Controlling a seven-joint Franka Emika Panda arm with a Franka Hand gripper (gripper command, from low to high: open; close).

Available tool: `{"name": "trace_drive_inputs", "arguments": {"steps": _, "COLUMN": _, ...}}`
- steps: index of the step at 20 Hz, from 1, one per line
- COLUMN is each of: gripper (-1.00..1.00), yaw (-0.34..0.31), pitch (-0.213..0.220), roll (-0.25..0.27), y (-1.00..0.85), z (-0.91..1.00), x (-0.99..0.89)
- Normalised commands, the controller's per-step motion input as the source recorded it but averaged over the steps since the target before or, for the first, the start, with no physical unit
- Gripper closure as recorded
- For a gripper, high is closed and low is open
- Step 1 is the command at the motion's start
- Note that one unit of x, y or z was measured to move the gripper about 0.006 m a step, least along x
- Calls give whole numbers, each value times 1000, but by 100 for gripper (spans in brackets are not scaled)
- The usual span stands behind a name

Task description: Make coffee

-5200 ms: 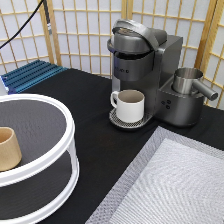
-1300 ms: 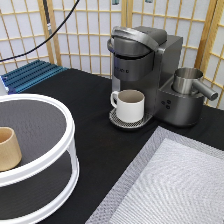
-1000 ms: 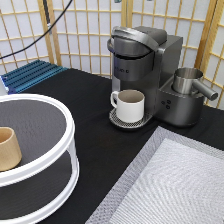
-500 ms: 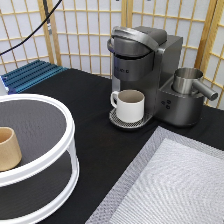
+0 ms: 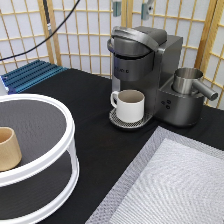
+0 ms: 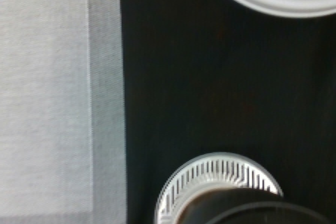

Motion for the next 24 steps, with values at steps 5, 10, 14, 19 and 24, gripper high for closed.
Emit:
{"name": "trace_drive_inputs", "arguments": {"steps": 5, "gripper": -100, "yaw": 15, "pitch": 0, "roll": -25, "y": -337, "z": -1000, "x": -94}}
{"name": "trace_drive_inputs", "arguments": {"steps": 10, "gripper": -100, "yaw": 51, "pitch": 38, "roll": 71, "y": -398, "z": -998, "x": -31}}
{"name": "trace_drive_inputs", "arguments": {"steps": 14, "gripper": -100, "yaw": 58, "pitch": 85, "roll": 165, "y": -569, "z": -717, "x": -132}}
{"name": "trace_drive_inputs", "arguments": {"steps": 19, "gripper": -100, "yaw": 77, "pitch": 96, "roll": 123, "y": 33, "z": 673, "x": -226}}
{"name": "trace_drive_inputs", "arguments": {"steps": 24, "gripper": -100, "yaw": 88, "pitch": 55, "roll": 204, "y": -366, "z": 841, "x": 0}}
